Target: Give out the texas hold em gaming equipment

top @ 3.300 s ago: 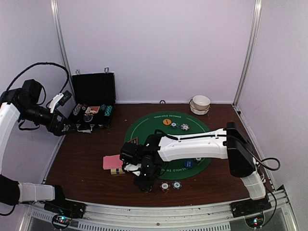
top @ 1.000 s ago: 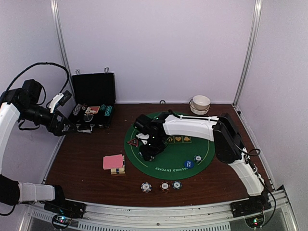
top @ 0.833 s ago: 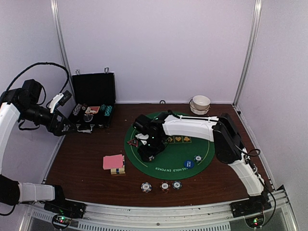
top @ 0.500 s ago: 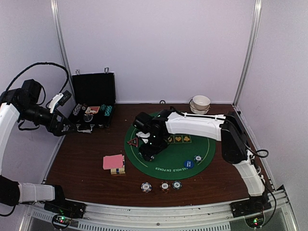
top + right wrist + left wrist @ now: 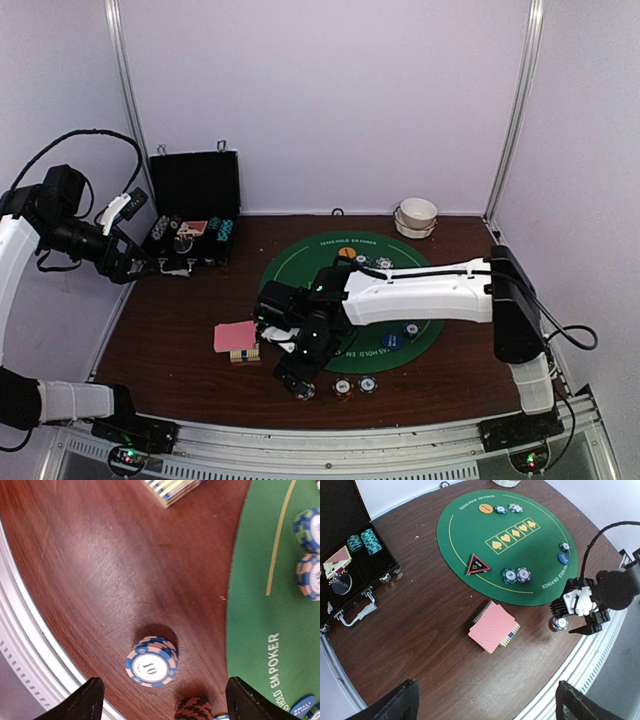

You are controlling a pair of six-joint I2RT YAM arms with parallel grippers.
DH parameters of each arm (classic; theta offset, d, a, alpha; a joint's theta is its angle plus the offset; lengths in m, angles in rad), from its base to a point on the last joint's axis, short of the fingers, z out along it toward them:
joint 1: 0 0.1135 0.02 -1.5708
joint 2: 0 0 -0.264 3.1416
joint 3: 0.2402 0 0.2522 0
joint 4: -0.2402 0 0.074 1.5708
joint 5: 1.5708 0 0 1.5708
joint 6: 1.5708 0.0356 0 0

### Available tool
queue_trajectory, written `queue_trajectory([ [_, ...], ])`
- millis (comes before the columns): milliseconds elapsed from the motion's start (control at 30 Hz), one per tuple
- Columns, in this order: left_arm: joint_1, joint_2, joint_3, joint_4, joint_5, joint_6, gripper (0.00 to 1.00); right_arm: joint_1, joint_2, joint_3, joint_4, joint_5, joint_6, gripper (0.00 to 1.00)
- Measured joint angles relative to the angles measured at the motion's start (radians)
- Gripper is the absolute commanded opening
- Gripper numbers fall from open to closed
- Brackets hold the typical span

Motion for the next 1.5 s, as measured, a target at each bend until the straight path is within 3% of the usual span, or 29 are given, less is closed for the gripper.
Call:
queue_trajectory([
  [333, 0.000, 0.000, 0.000, -0.001, 0.000, 0.000, 0.98, 0.021, 0.100, 0.019, -0.002, -0.026, -0.021, 0.82],
  [867, 0.000, 0.003, 0.001, -0.001, 0.000, 0.001, 0.97, 0.027, 0.126, 0.052, -0.013, -0.034, -0.035, 0.46],
  [1033, 0.000, 0.003, 0.001, -0.001, 0.000, 0.001, 0.98, 0.027, 0.126, 0.056, -0.019, -0.033, -0.040, 0.63],
  [1133, 0.000, 0.003, 0.001, -0.002, 0.000, 0.001, 0.97, 0.027, 0.130, 0.056, -0.024, -0.033, -0.039, 0.66],
  [1233, 0.000, 0.003, 0.001, -0.001, 0.000, 0.001, 0.97, 0.027, 0.134, 0.056, -0.027, -0.033, -0.044, 0.65],
  [1500, 0.000, 0.003, 0.001, -0.001, 0.000, 0.002, 0.98, 0.027, 0.140, 0.056, -0.027, -0.033, -0.051, 0.50],
])
